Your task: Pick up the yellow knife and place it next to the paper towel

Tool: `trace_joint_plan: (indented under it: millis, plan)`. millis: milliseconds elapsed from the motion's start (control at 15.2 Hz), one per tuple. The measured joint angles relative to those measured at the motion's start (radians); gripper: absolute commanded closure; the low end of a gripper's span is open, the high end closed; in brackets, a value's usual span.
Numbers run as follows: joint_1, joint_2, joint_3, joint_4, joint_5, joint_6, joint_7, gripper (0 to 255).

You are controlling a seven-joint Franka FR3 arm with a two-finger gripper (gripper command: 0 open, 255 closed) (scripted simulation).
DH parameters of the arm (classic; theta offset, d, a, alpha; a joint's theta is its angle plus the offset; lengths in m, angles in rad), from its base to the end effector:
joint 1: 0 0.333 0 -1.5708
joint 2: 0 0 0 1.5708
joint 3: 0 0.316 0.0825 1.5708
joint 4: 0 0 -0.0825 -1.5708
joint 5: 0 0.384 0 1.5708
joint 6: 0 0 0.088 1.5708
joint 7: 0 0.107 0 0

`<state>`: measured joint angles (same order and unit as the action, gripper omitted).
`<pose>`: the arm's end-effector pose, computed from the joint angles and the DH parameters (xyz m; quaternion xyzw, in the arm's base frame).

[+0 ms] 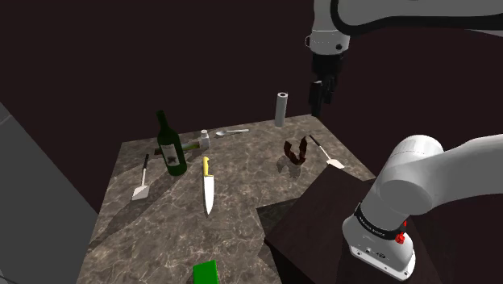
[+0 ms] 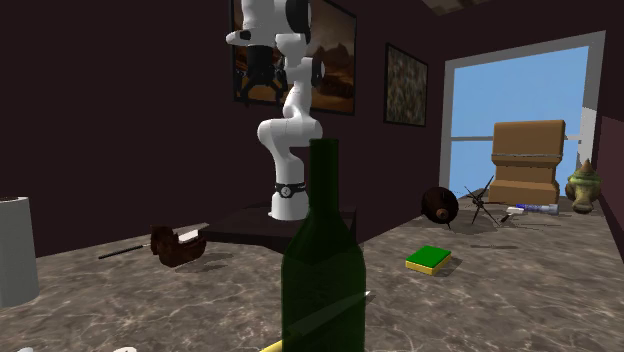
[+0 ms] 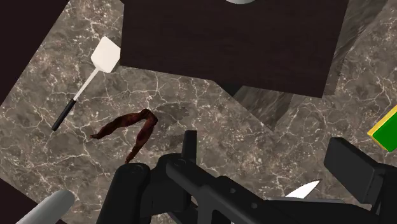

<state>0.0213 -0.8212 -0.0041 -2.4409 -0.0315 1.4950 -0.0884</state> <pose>0.2865 0.0011 0.5553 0.9965 0.0532 -0.0628 0.0121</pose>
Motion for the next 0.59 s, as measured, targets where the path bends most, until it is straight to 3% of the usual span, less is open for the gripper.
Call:
trace_joint_plan:
  millis: [198,594]
  plan:
    - [0.001,0.029,0.015,-0.009,0.013,0.035,0.026,0]
    - [0.008,0.194,0.088,-0.014,0.067,0.196,0.150,0]
